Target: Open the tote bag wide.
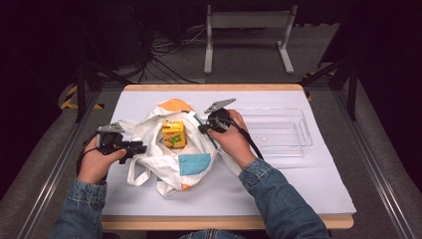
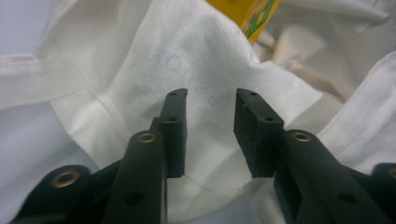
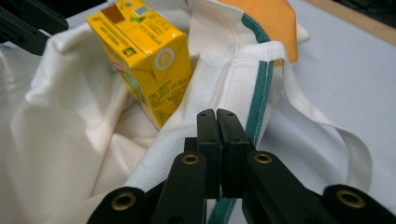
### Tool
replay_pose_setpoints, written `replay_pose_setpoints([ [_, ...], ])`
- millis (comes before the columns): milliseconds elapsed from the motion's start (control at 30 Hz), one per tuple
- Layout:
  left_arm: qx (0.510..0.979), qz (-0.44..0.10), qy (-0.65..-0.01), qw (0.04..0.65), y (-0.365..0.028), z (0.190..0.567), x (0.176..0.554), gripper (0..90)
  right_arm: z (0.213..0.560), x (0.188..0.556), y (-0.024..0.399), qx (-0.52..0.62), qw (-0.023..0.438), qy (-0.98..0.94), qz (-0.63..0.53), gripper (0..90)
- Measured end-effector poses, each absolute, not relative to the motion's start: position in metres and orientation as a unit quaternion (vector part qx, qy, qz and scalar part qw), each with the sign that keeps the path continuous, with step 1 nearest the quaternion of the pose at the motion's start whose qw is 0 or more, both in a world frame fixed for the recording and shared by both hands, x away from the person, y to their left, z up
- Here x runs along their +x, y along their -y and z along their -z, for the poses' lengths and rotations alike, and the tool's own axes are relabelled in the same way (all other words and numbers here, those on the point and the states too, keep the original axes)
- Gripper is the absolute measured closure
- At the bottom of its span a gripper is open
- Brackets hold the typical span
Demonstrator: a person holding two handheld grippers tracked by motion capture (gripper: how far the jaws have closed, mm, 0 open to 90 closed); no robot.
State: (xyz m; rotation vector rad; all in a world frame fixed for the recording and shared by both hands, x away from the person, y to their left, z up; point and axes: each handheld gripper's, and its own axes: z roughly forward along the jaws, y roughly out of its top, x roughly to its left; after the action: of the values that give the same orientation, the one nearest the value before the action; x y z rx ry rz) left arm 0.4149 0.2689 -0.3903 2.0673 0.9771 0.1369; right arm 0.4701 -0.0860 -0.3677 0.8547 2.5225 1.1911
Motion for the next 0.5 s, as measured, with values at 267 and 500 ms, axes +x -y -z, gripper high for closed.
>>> replay_pose_setpoints([
  [267, 0.798, -0.075, -0.371, 0.469, -0.286, 0.368, 0.407, 55.3, 0.347, 0.465, 0.096, 0.257, 0.097, -0.838, -0.472, 85.0],
  [500, 0.791, -0.083, -0.353, 0.494, -0.291, 0.355, 0.403, 52.7, 0.331, 0.461, 0.099, 0.175, 0.09, -0.83, -0.521, 77.9],
])
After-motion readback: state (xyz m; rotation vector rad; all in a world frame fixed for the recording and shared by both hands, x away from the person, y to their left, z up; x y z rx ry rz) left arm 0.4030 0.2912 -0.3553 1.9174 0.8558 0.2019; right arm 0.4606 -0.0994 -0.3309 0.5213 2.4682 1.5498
